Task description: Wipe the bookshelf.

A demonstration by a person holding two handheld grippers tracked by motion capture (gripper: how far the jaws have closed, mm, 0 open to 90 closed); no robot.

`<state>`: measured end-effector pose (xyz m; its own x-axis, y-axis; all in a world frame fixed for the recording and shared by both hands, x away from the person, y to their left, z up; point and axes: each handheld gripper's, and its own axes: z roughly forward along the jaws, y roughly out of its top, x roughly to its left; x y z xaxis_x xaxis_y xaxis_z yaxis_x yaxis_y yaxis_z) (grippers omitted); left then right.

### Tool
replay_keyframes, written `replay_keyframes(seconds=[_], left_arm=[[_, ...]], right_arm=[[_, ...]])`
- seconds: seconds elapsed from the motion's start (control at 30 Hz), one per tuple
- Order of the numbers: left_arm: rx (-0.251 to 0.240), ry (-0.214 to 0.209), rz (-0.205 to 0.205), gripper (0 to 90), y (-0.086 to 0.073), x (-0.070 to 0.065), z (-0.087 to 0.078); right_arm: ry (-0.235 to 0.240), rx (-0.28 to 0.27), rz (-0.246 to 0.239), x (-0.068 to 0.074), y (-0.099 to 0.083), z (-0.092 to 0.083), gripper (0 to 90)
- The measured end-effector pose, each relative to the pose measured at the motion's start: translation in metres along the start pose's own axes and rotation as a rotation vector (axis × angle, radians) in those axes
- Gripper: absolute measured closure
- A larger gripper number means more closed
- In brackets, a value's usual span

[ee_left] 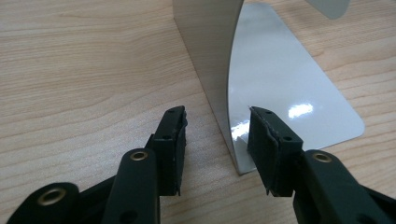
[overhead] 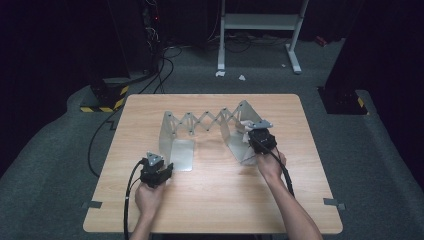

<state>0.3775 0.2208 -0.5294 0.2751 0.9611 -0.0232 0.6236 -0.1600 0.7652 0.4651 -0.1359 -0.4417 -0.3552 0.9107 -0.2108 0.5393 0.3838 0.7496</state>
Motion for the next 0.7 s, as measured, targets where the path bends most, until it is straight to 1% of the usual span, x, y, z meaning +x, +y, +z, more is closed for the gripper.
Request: replay_keyframes(seconds=[0.13, 0.2, 0.27, 0.33, 0.4, 0.47, 0.5, 0.53, 0.57, 0.6, 0.63, 0.7], left_arm=[[0.0, -0.002, -0.001, 57.8, 0.0, 0.0, 0.0], [-0.001, -0.001, -0.002, 58.8, 0.0, 0.0, 0.0], [0.0, 0.0, -0.005, 60.2, 0.0, 0.001, 0.0], [-0.001, -0.002, -0.013, 63.0, 0.0, 0.001, 0.0], [-0.005, 0.0, -0.02, 66.4, 0.0, 0.002, 0.0], [-0.002, -0.002, -0.022, 69.4, 0.0, 0.003, -0.001], [-0.005, -0.001, -0.025, 69.8, 0.0, 0.002, 0.0], [-0.005, 0.001, -0.025, 70.2, 0.0, 0.002, 0.0], [-0.005, 0.003, -0.026, 71.0, 0.0, 0.002, -0.001], [-0.002, 0.001, -0.027, 72.4, 0.0, 0.003, -0.001], [-0.005, -0.002, -0.032, 74.2, 0.0, 0.003, -0.001], [-0.005, -0.008, -0.032, 78.0, 0.0, 0.003, -0.001]], right_arm=[[-0.013, -0.065, -0.013, -0.007, 0.023, -0.021, 81.1], [-0.015, -0.083, -0.007, -0.009, 0.034, -0.028, 81.1], [-0.017, -0.093, -0.014, -0.008, 0.041, -0.031, 81.1], [-0.018, -0.091, -0.025, -0.004, 0.045, -0.027, 81.1], [-0.013, -0.076, -0.032, 0.001, 0.045, -0.02, 81.1], [0.001, -0.043, -0.032, 0.007, 0.04, -0.004, 81.1], [0.006, -0.02, -0.028, 0.01, 0.037, 0.005, 81.1], [0.013, -0.009, -0.023, 0.011, 0.034, 0.012, 81.1], [0.018, 0.024, -0.014, 0.013, 0.029, 0.023, 81.0], [0.022, 0.039, -0.005, 0.013, 0.025, 0.029, 81.1], [0.029, 0.068, 0.008, 0.014, 0.019, 0.038, 81.0], [0.033, 0.103, 0.016, 0.016, 0.009, 0.049, 81.0]])
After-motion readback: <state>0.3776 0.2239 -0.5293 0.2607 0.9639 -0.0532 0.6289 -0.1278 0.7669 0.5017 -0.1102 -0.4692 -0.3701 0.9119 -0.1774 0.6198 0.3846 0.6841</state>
